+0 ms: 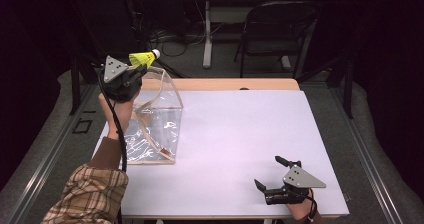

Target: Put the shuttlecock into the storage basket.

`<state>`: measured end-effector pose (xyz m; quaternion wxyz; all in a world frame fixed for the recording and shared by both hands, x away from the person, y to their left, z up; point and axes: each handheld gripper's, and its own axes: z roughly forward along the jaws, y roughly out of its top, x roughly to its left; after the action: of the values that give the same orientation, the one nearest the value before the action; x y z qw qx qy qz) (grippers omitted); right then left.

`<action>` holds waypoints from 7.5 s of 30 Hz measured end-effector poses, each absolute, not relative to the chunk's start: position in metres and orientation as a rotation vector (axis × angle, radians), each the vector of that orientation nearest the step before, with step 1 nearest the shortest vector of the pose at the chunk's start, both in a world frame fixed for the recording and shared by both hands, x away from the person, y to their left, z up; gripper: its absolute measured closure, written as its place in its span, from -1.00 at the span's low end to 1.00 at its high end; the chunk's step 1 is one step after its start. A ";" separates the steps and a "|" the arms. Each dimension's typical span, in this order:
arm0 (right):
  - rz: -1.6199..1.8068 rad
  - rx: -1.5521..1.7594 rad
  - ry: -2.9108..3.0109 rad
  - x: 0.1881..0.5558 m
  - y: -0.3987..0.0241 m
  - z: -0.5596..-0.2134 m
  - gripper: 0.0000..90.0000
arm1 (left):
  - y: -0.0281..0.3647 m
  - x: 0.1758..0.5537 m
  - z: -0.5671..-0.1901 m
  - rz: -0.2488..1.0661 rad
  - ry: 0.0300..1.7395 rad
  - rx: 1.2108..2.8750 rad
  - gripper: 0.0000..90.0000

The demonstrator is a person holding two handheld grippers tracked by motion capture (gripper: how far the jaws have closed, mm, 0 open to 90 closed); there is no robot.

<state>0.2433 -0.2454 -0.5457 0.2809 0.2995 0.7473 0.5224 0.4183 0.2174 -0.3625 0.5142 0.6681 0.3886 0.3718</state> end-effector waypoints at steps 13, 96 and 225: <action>1.397 0.799 2.003 0.243 -0.246 -0.545 -1.00 | 0.227 0.417 -0.361 0.907 0.951 1.603 0.99; 1.390 0.799 2.010 0.243 -0.245 -0.546 -0.99 | 0.242 0.424 -0.387 0.812 1.007 1.744 0.99; 1.386 0.798 2.011 0.244 -0.245 -0.546 -0.99 | 0.251 0.467 -0.410 0.613 1.088 1.871 -0.01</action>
<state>0.2439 -0.2447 -0.5460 0.2822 0.2981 0.7507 0.5176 0.4673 0.2512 -0.4096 0.4313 0.7504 0.4365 0.2457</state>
